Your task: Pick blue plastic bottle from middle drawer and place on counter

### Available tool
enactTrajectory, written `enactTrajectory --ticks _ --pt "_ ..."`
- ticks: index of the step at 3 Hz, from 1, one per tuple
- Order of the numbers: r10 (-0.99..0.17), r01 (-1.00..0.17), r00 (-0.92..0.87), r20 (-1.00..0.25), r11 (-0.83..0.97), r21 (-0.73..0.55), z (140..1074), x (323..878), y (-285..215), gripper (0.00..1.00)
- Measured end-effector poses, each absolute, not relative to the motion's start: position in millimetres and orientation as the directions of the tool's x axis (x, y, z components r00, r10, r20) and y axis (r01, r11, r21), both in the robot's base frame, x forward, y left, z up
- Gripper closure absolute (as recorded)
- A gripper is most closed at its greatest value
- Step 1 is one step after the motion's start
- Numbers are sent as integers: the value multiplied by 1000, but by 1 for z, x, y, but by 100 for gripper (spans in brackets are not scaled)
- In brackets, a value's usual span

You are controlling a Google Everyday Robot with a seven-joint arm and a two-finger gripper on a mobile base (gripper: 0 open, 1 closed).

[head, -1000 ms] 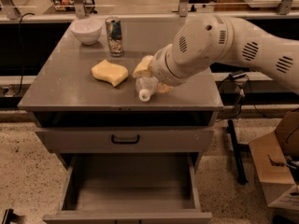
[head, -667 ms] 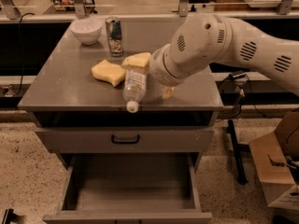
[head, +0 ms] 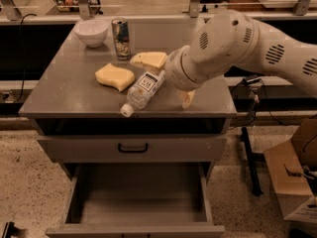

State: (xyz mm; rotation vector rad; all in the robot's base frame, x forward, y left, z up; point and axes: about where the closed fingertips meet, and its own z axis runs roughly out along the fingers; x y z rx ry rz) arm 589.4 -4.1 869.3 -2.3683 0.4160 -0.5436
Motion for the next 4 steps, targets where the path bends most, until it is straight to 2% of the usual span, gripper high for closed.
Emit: enactTrajectory --ticks 2,4 --pt "-476 -149 852 216 -617 -773 901 586 -64 0" --pt "-455 -105 862 222 -591 -800 911 584 -52 0"
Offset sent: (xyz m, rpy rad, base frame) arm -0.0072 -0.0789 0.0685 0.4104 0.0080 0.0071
